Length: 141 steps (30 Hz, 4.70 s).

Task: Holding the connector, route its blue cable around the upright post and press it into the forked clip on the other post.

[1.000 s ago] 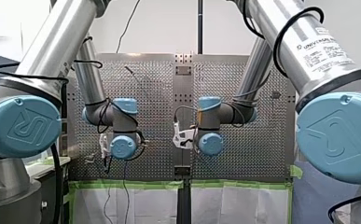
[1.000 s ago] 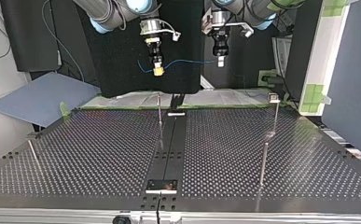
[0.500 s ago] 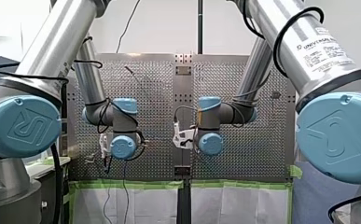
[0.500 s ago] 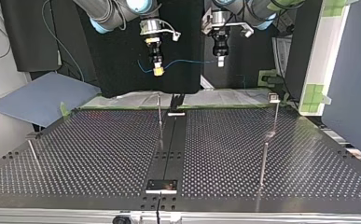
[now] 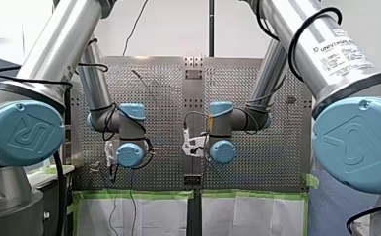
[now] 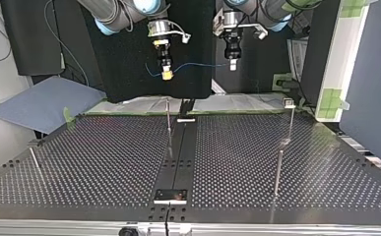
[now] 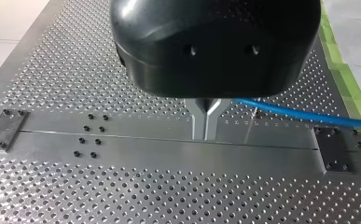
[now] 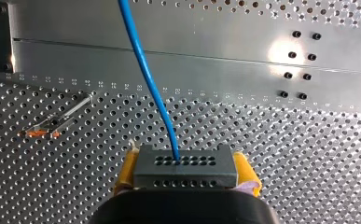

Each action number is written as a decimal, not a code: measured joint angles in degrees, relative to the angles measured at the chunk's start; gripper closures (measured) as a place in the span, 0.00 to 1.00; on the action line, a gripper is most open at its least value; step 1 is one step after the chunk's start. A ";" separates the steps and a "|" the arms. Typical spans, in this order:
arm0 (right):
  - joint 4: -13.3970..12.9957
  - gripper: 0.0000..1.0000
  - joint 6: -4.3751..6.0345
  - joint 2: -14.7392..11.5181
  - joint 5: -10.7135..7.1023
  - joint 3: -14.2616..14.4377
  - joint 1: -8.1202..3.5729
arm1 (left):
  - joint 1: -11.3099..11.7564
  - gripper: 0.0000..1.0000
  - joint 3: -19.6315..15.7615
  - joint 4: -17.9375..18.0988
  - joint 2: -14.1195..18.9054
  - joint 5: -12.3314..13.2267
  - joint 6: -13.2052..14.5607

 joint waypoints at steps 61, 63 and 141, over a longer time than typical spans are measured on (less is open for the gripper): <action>0.00 0.98 0.00 0.00 0.00 0.00 0.00 | 0.00 0.99 0.00 0.00 0.00 0.00 0.00; 0.00 0.98 0.00 0.00 0.00 0.00 0.00 | 0.03 0.99 -0.02 0.01 0.00 0.02 0.00; 4.14 0.98 10.51 1.23 2.15 -2.51 -5.10 | 2.17 0.99 5.75 -2.46 -1.91 0.94 2.41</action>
